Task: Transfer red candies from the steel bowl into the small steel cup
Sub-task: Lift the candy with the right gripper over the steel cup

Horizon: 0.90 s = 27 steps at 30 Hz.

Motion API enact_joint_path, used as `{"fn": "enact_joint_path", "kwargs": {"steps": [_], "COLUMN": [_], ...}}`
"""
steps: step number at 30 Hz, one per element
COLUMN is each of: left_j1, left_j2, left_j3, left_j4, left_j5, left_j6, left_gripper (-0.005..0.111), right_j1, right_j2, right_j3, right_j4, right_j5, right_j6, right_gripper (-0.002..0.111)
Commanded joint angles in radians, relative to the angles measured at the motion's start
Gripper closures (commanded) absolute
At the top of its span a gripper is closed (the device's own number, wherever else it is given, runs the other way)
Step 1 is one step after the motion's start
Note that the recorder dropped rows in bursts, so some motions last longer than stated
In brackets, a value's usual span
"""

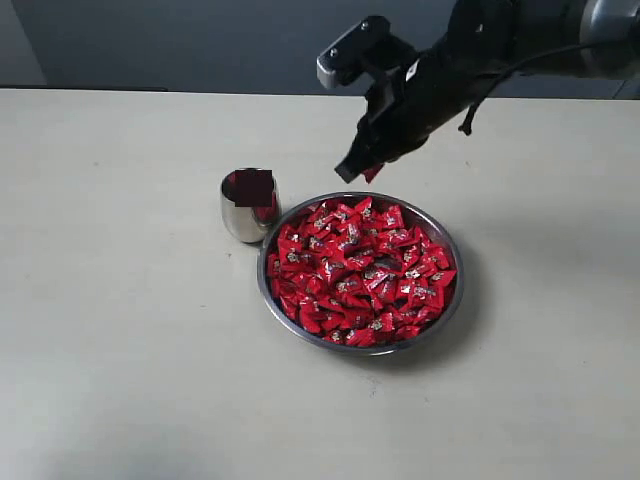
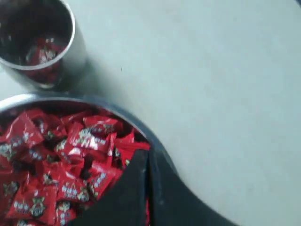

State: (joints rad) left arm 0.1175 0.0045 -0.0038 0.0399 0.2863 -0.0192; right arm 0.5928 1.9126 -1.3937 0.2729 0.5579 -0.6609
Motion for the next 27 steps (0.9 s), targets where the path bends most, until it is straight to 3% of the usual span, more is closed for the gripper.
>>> {"fn": "enact_joint_path", "kwargs": {"steps": [1, 7, 12, 27], "left_j1": [0.001, 0.001, 0.001, 0.001], "left_j2": [-0.004, -0.004, -0.004, -0.004], "left_j3": [0.004, 0.004, 0.004, 0.004], "left_j4": [0.001, 0.001, 0.001, 0.001], "left_j5": [-0.002, -0.002, -0.002, -0.002], "left_j6": [-0.001, -0.001, -0.001, -0.001], "left_gripper": [0.106, 0.106, 0.106, 0.106], "right_j1": [0.007, 0.065, 0.112, 0.142], "right_j2": [0.088, 0.265, 0.339, 0.367], "right_j3": [-0.161, -0.434, -0.530, -0.567], "right_j4": [0.069, 0.106, 0.106, 0.104], "right_j5": [0.078, 0.199, 0.239, 0.275], "right_j6": [0.006, 0.006, 0.004, 0.002], "right_gripper": [0.109, 0.109, 0.109, 0.109]}}
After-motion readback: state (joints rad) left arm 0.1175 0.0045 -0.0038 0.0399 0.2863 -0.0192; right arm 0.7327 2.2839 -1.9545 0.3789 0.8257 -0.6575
